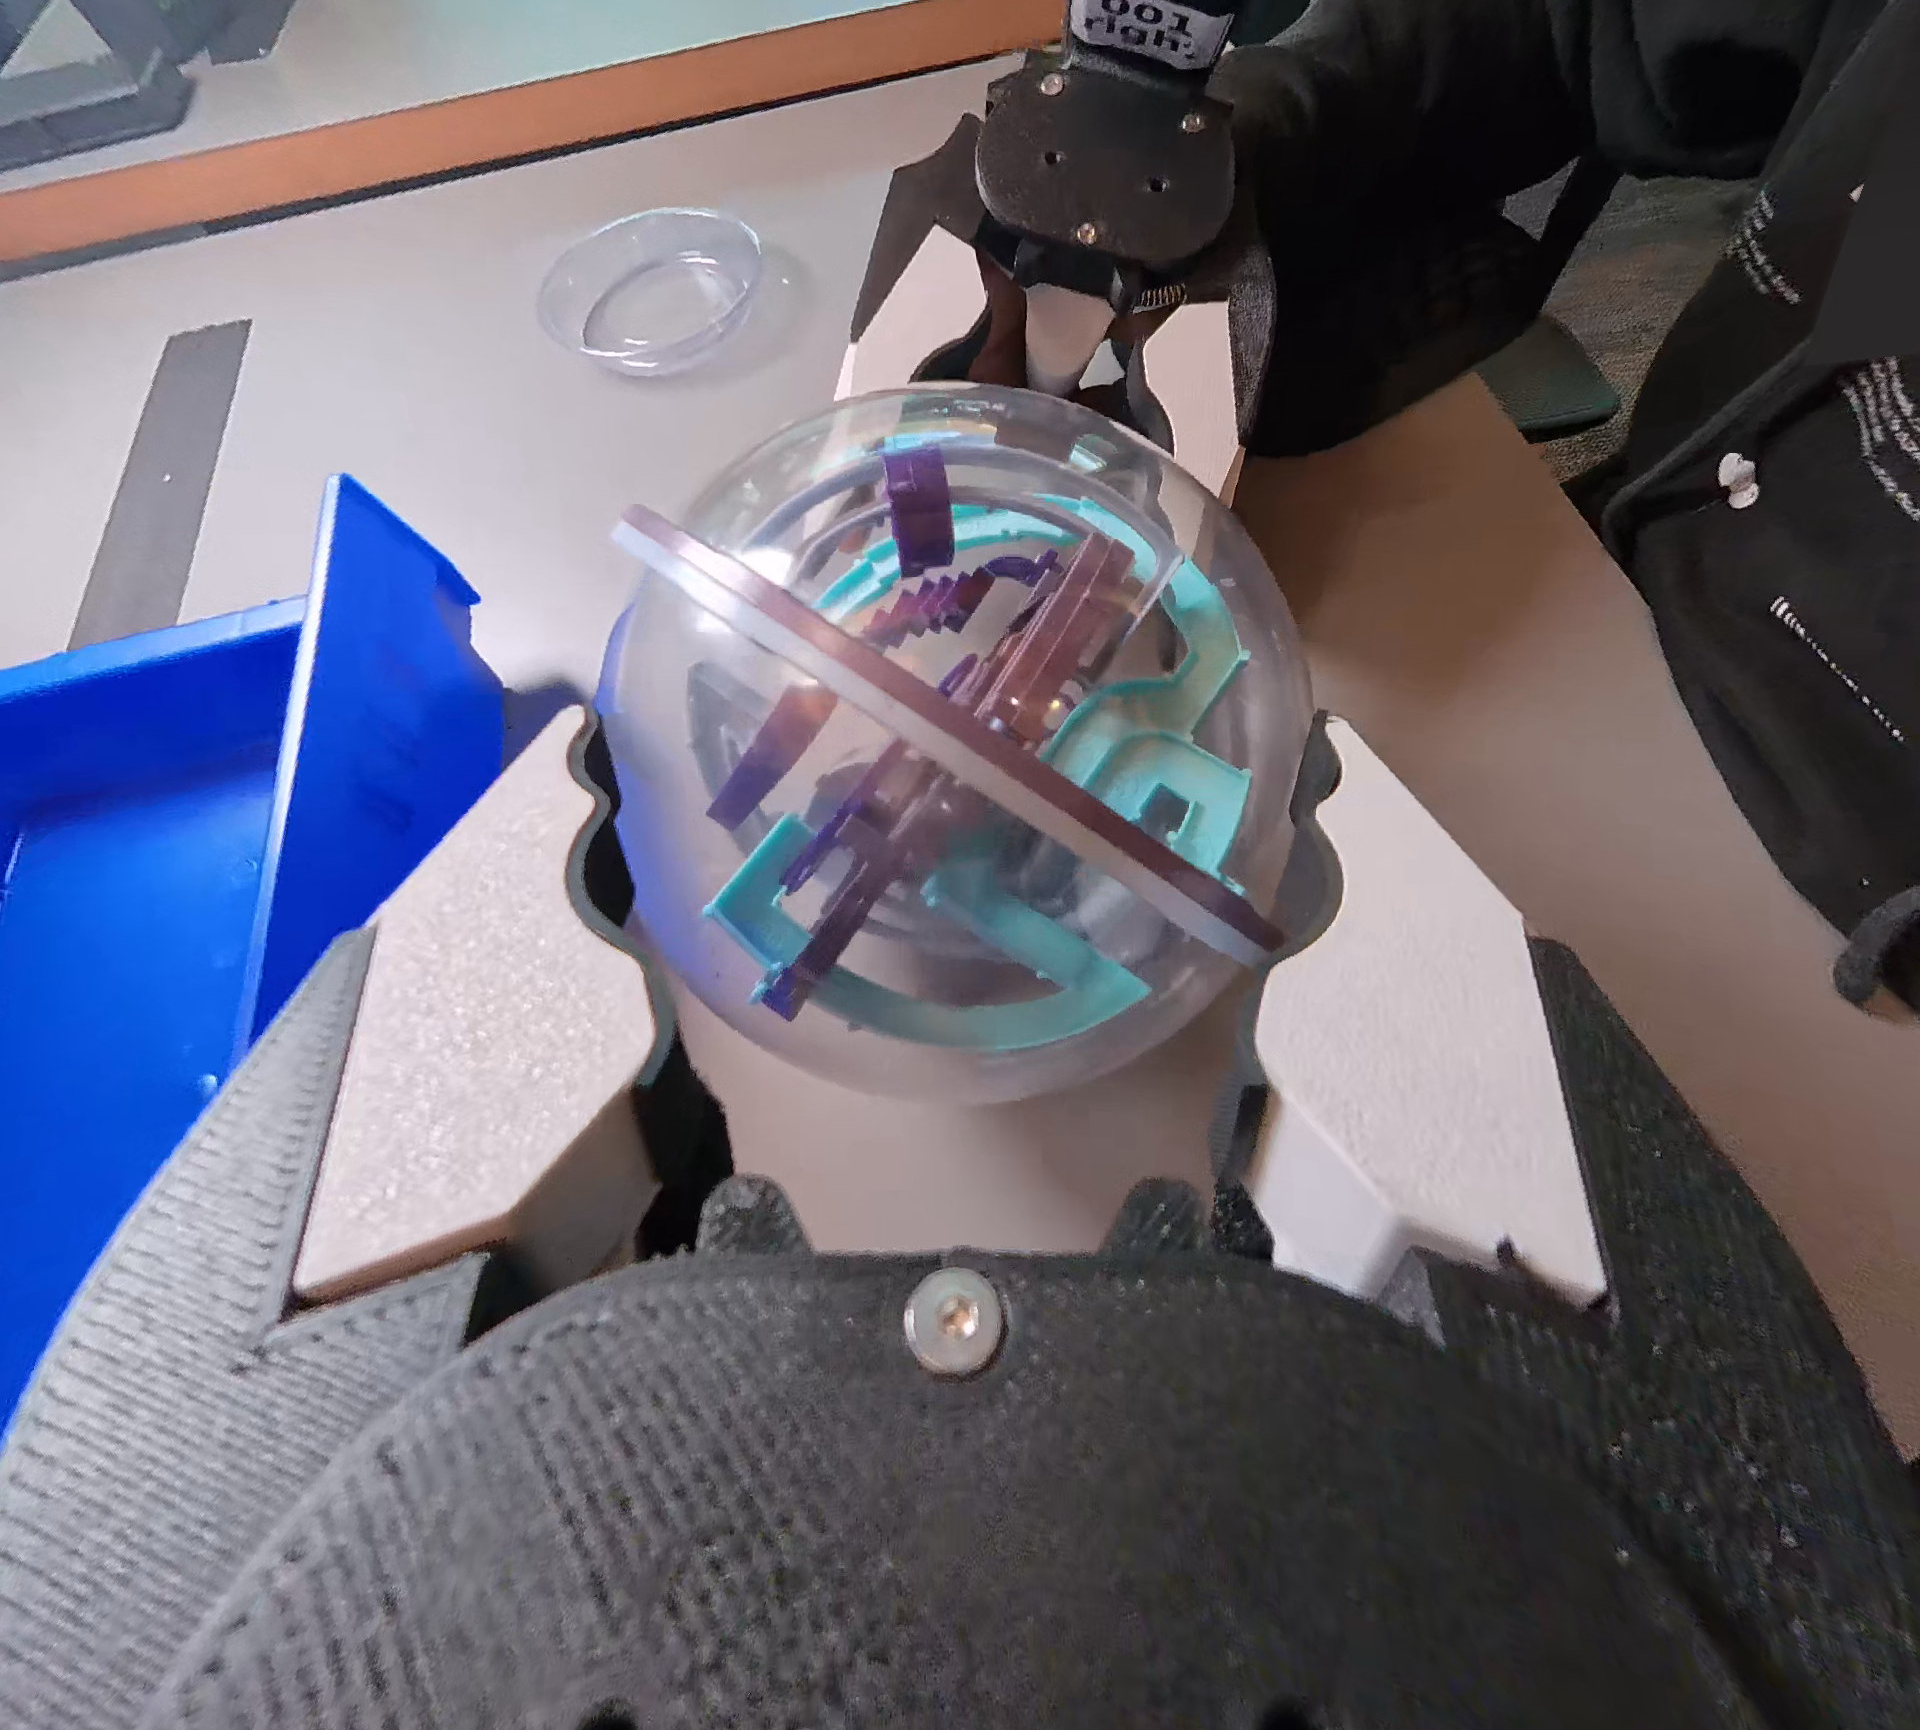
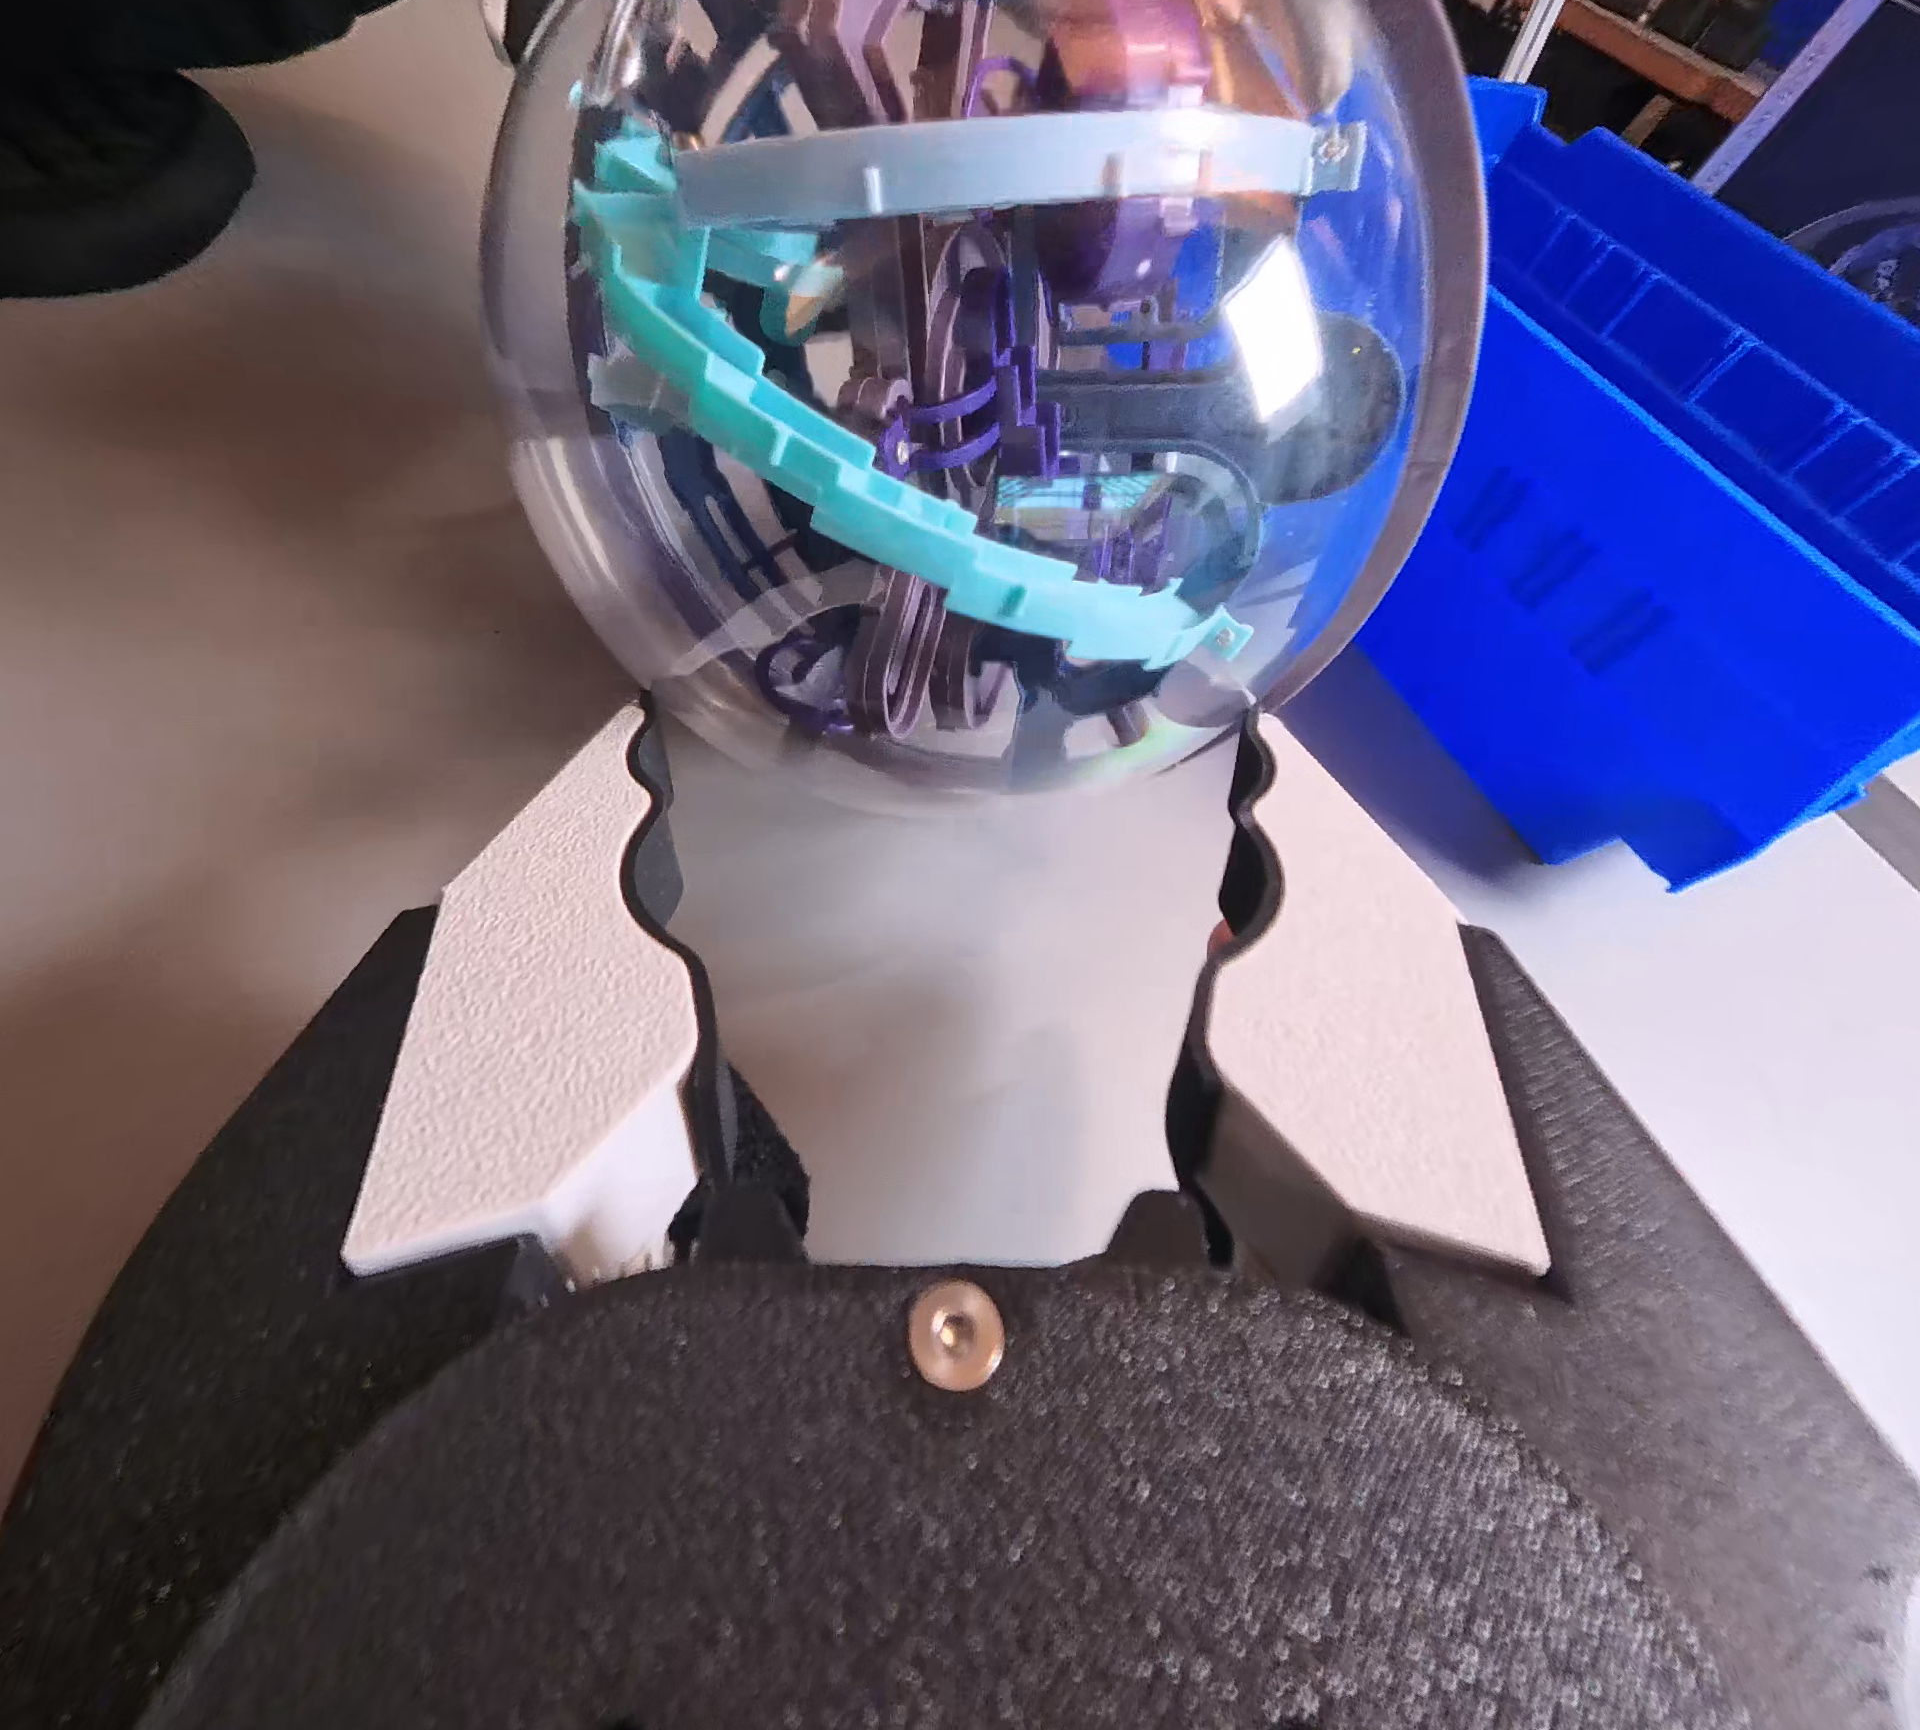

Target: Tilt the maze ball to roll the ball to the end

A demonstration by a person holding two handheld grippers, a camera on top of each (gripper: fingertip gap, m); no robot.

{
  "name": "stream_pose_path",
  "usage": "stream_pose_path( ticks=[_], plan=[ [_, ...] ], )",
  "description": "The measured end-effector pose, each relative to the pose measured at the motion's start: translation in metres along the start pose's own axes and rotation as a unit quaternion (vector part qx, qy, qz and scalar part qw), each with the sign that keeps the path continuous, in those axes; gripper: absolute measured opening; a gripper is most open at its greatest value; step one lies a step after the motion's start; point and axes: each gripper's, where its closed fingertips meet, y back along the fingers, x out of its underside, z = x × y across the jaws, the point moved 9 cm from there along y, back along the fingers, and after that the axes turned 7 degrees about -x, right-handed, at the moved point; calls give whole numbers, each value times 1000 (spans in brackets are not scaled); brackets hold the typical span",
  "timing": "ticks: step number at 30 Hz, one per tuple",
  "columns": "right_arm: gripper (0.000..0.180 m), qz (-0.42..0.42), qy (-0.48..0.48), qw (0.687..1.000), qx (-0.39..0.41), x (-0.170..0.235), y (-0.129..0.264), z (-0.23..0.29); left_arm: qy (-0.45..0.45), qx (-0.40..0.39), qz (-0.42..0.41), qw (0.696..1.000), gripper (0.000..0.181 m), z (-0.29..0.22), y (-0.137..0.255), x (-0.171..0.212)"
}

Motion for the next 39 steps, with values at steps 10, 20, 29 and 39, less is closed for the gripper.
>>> stream_pose_path(
  ticks=[10,20,29,39],
  plan=[
    [98,35,-5,999,2,-2,-16,22,-36,39,-25,998,122,-15,10,-8],
    [91,-1,11,999,-42,-2,-4,23,-57,61,-53,995,112,-27,14,-12],
    [88,-37,-13,998,-46,-7,4,20,-12,66,-73,995,112,-14,17,-5],
    [87,-43,-42,997,-41,-8,-1,18,63,78,-100,990,111,0,18,5]
  ],
)
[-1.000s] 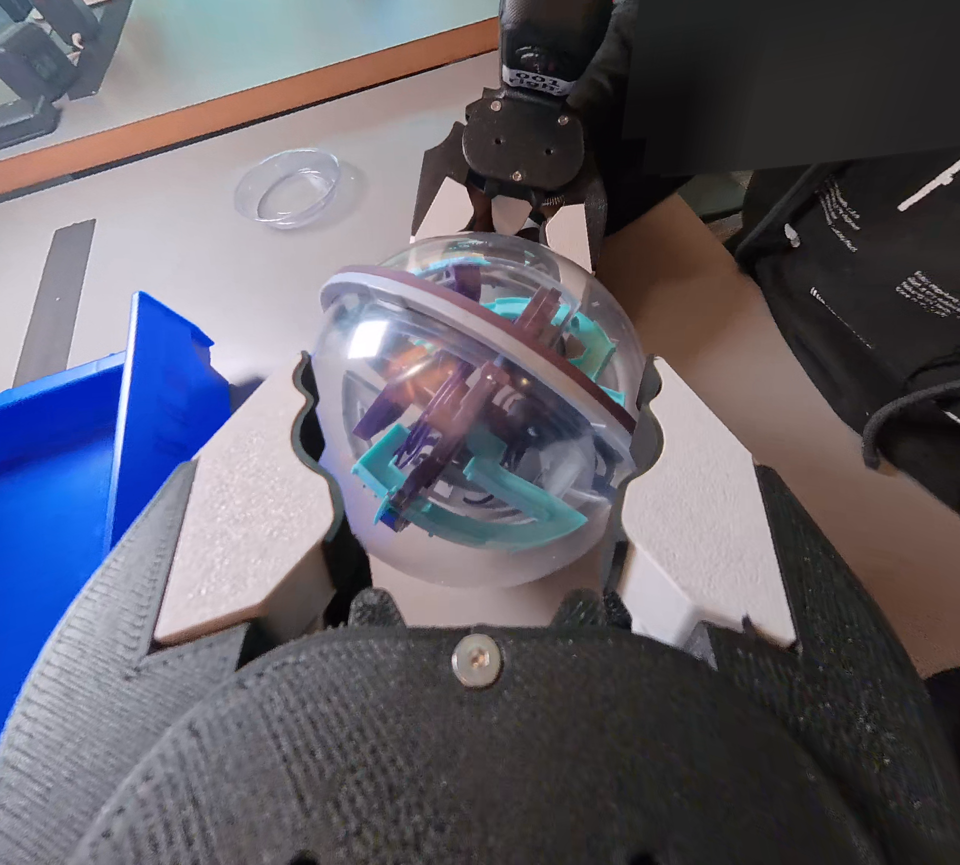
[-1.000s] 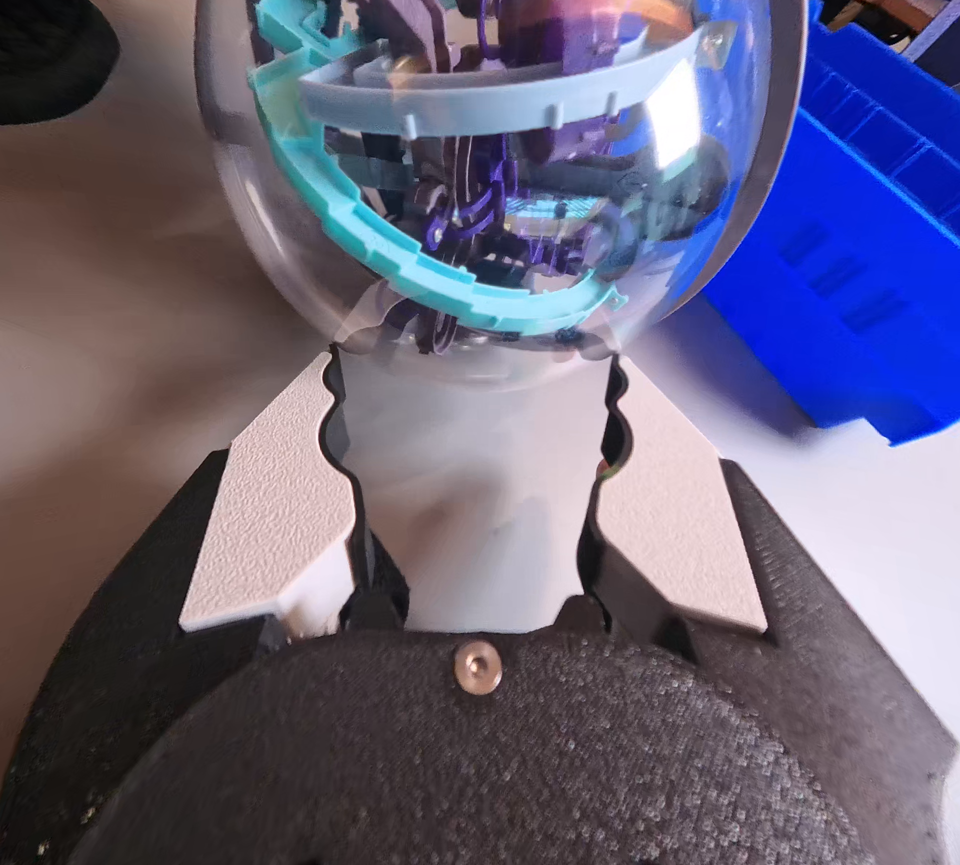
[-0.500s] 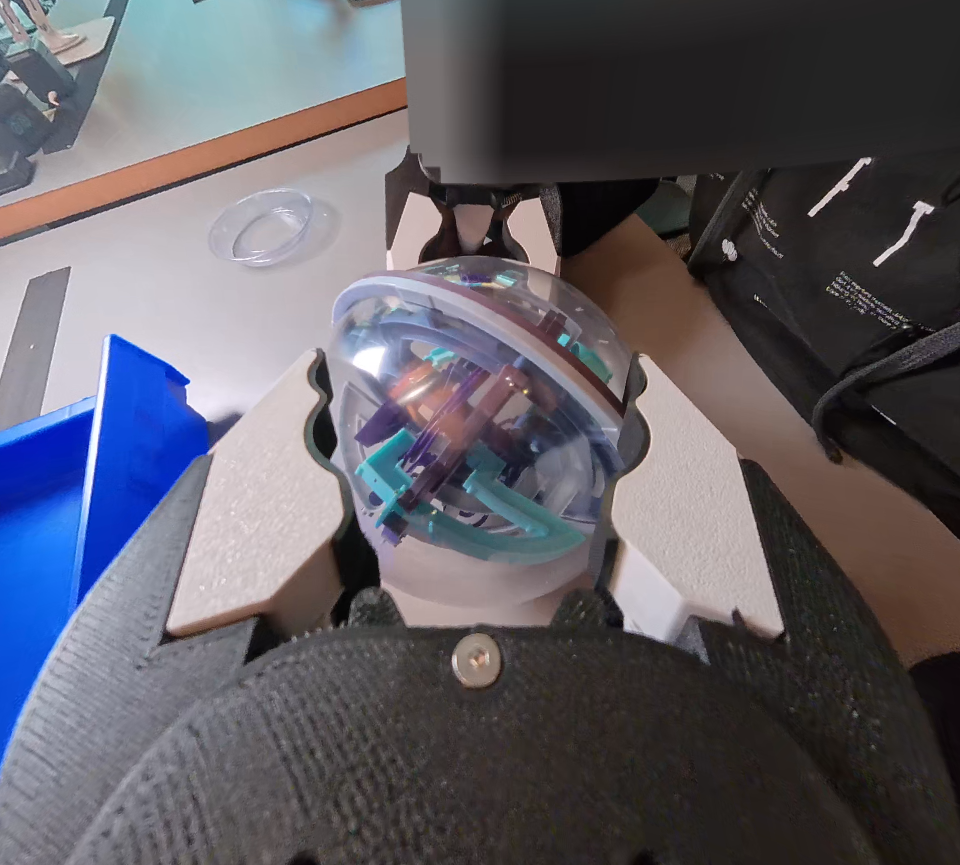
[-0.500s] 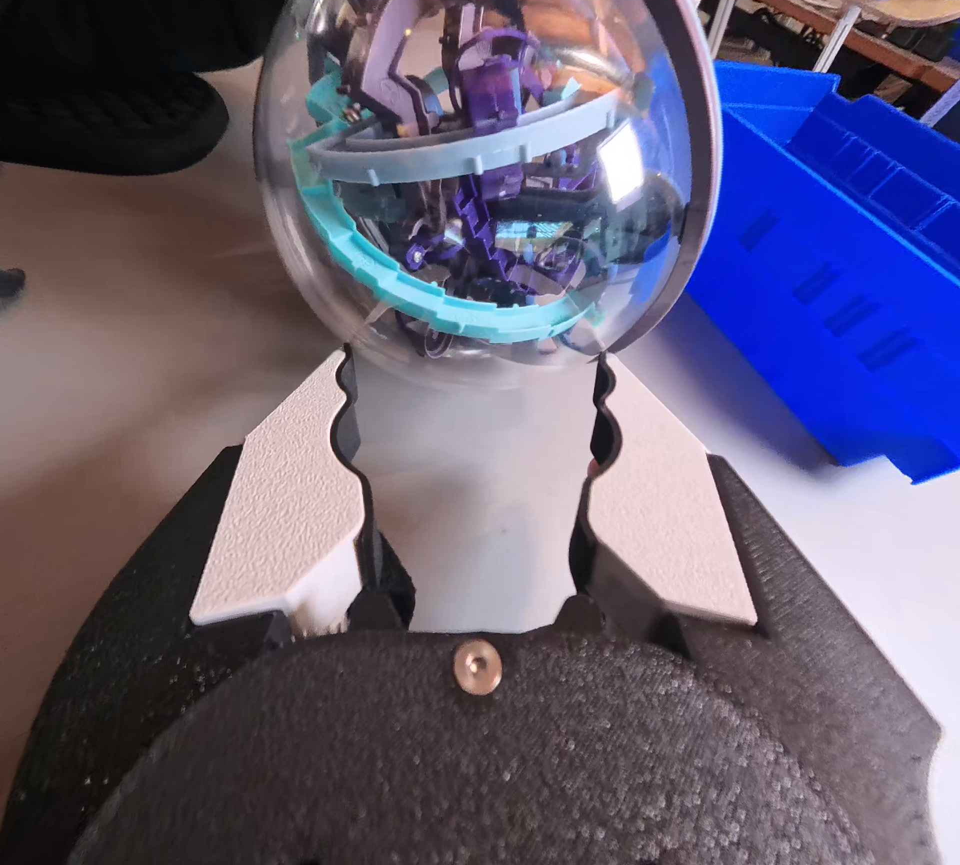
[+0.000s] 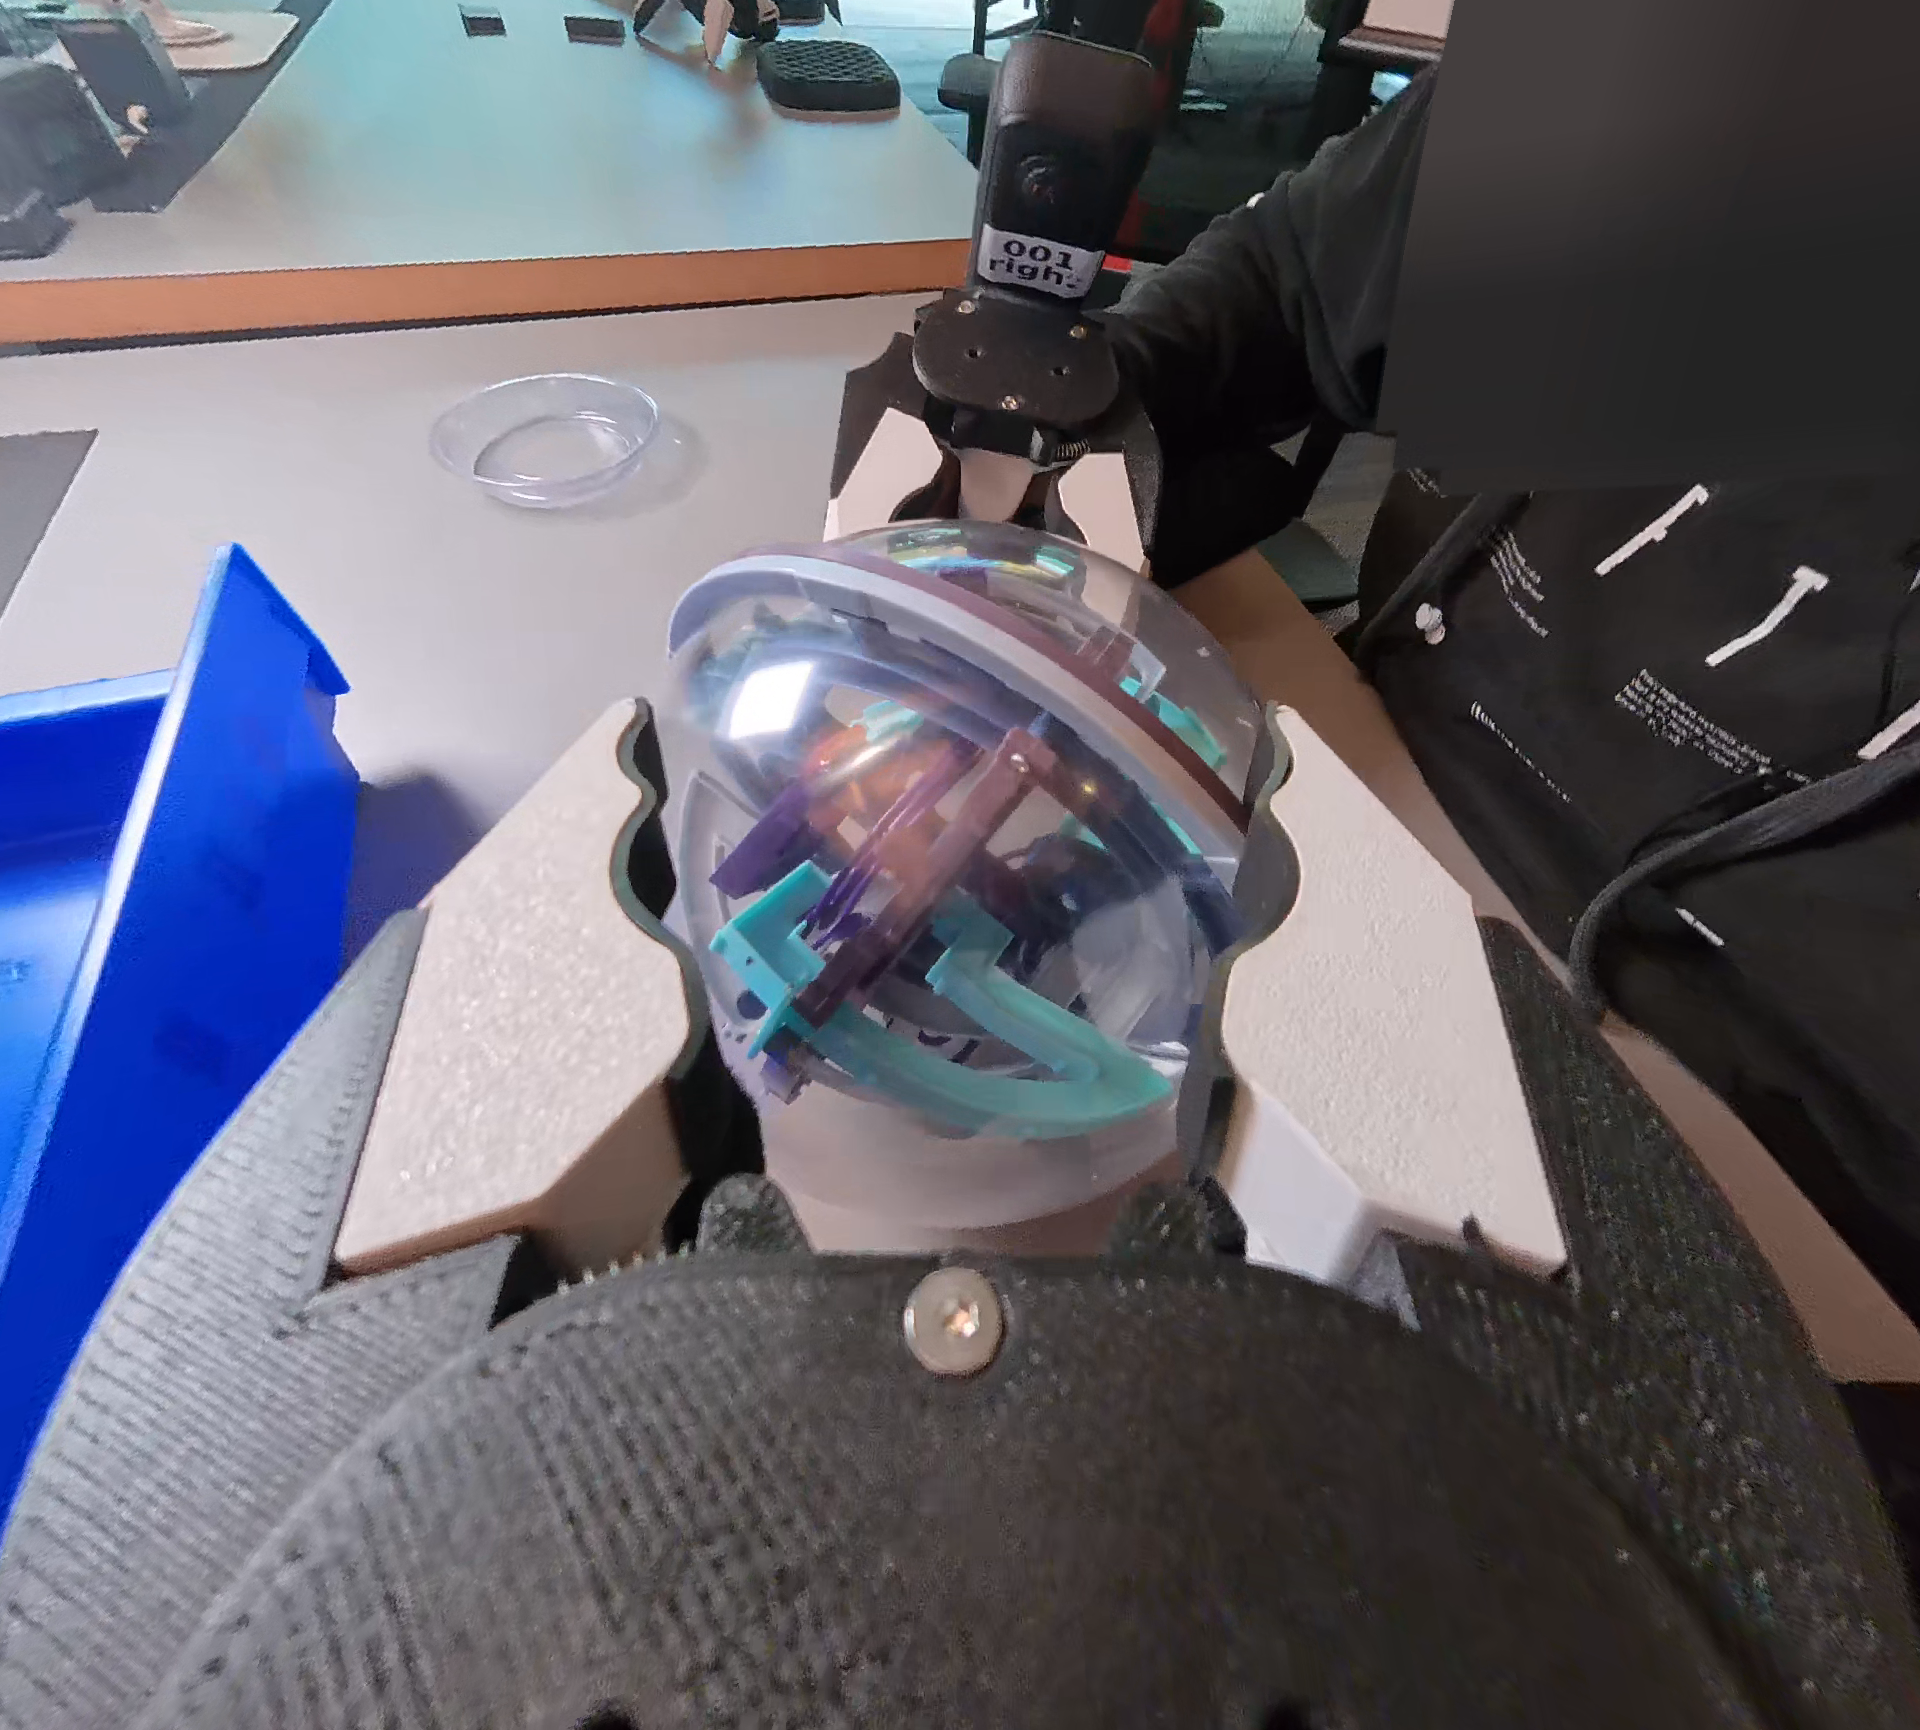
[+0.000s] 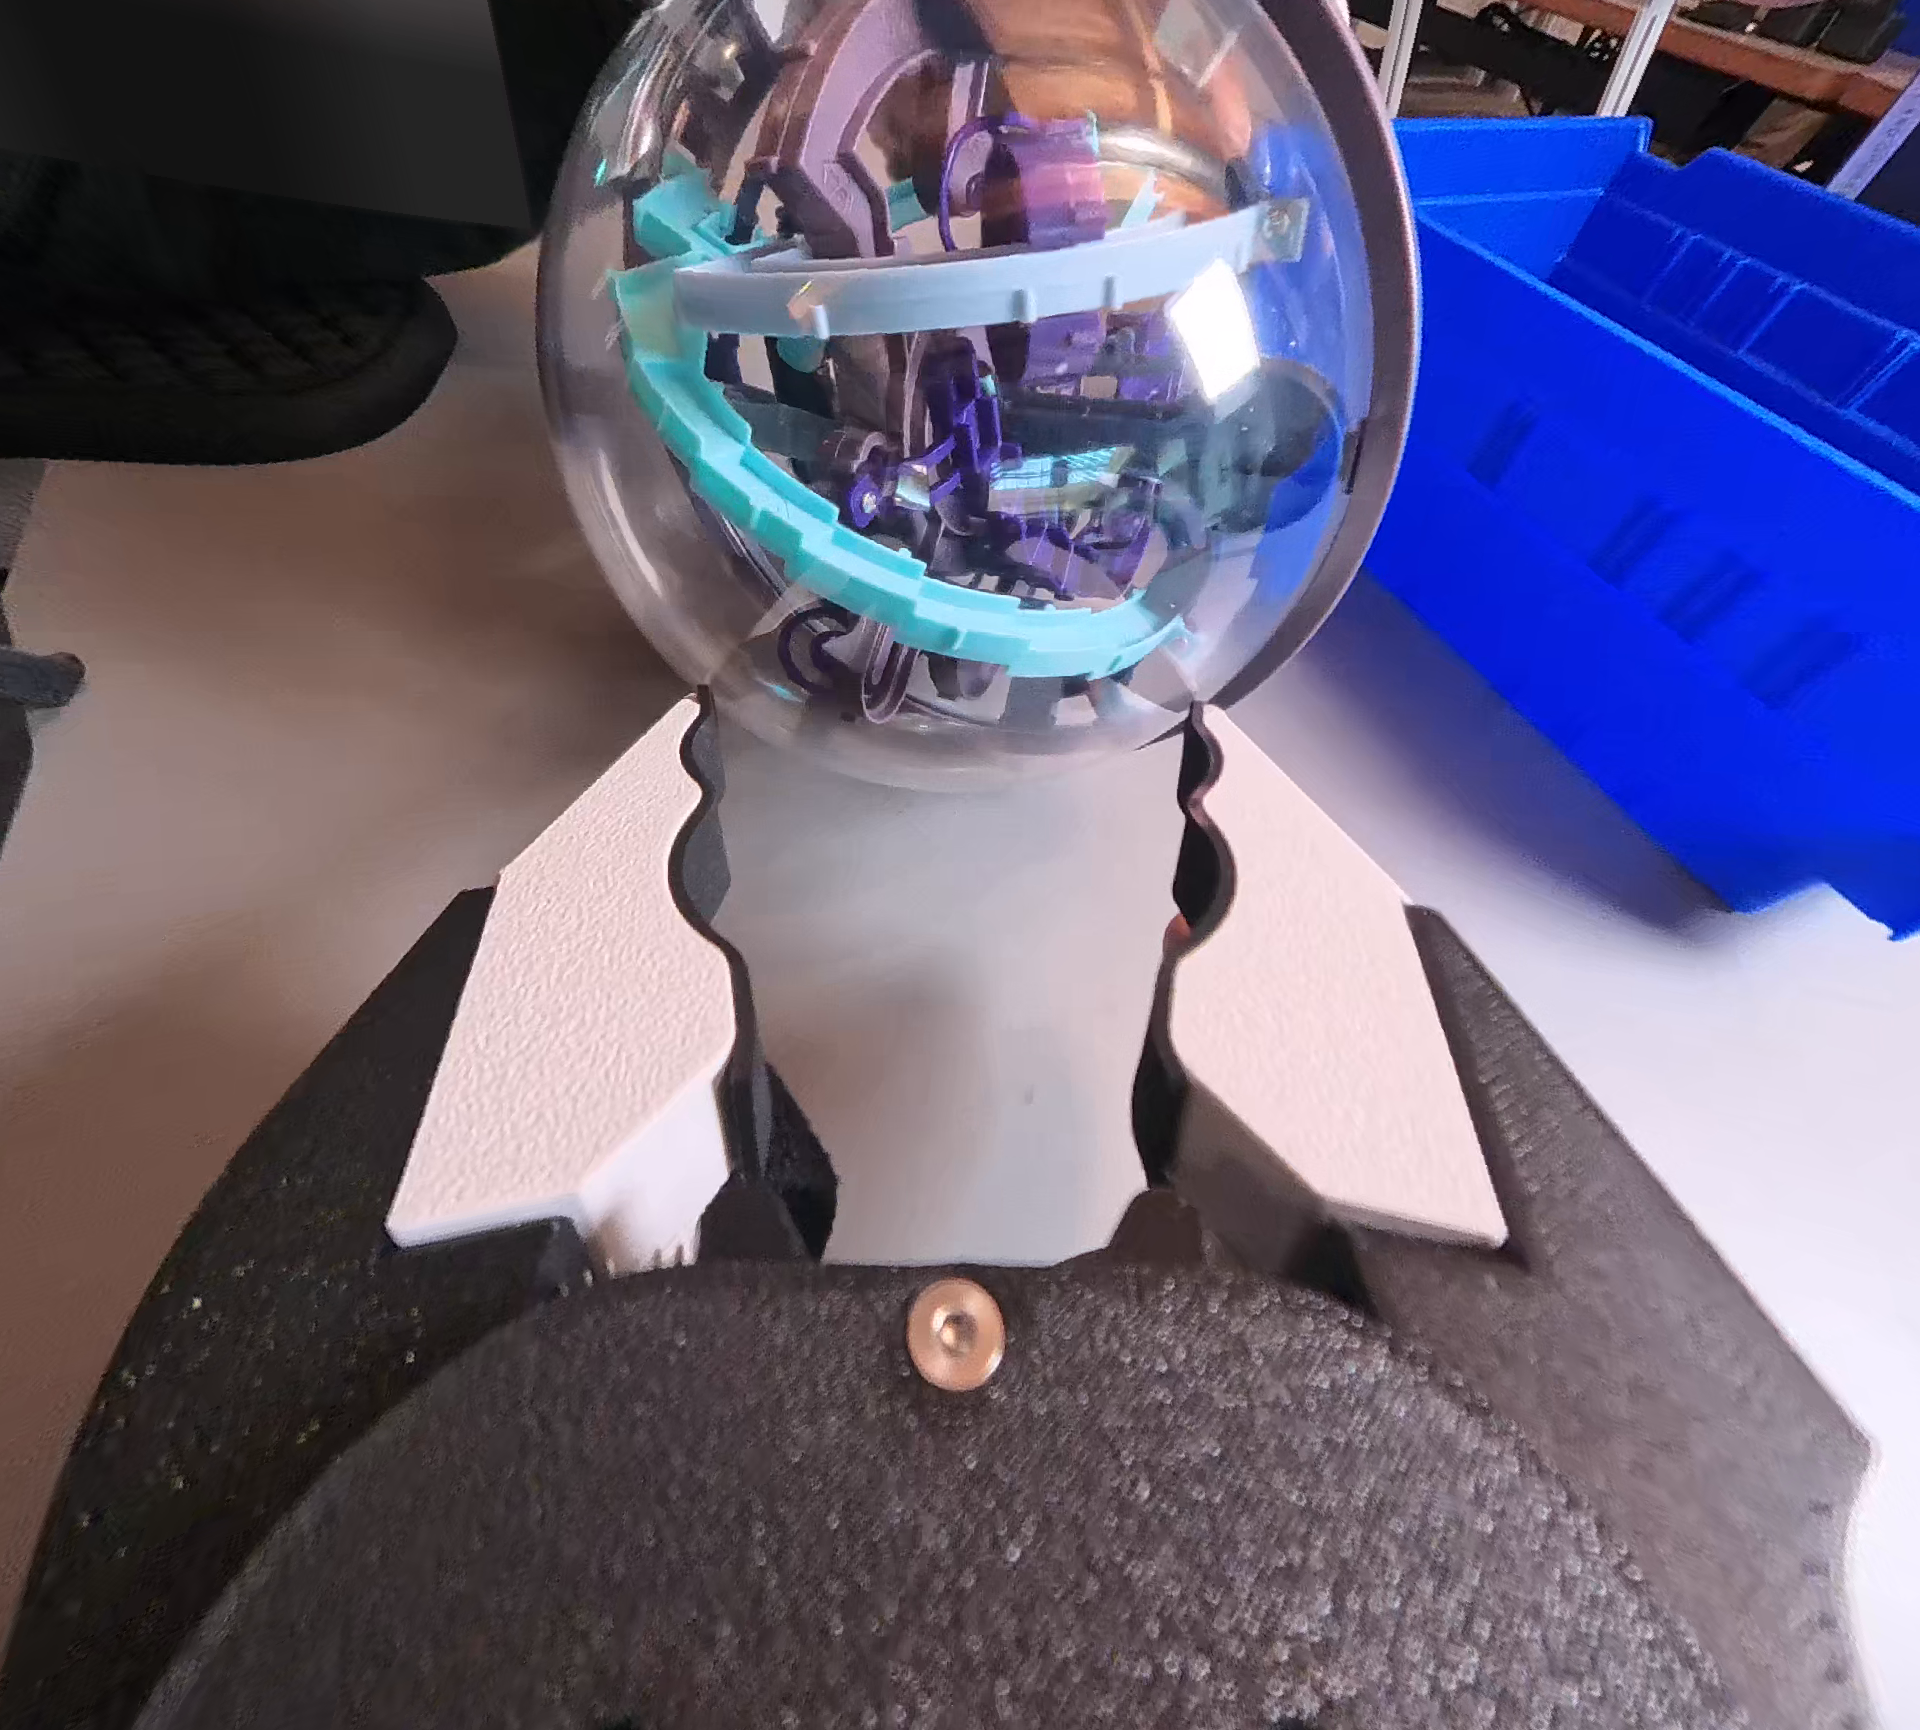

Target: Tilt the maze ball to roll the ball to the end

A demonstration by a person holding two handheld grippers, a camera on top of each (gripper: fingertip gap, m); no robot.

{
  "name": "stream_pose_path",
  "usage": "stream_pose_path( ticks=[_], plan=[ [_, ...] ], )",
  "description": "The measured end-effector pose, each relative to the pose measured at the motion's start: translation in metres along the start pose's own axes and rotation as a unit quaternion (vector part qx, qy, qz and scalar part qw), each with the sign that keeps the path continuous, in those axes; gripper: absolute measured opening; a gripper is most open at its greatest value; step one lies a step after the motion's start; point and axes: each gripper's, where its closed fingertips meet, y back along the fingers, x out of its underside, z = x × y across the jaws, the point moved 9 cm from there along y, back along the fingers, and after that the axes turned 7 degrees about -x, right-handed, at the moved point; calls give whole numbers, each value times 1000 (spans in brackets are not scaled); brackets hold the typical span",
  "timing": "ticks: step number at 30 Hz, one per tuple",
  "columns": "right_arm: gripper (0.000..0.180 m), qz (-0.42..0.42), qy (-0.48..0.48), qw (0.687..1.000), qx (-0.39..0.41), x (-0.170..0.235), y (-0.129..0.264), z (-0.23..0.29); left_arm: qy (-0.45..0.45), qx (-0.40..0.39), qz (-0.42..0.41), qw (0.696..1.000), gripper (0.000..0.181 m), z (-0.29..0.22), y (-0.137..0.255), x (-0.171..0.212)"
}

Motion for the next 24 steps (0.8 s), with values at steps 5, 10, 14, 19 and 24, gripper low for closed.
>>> stream_pose_path(
  ticks=[5,10,14,19,24],
  plan=[
    [86,-8,-8,1000,-2,-2,-1,0,19,8,-19,1000,111,4,4,5],
    [82,-19,-24,999,-16,-3,1,-1,67,34,-40,996,111,14,8,15],
    [73,-21,-20,999,-28,-3,2,1,135,80,-67,985,110,26,11,32],
    [66,-24,14,997,-71,-7,8,5,184,143,-103,967,110,34,12,46],
    [58,-81,9,992,-101,-40,33,-29,219,203,-125,946,104,41,6,53]
  ],
)
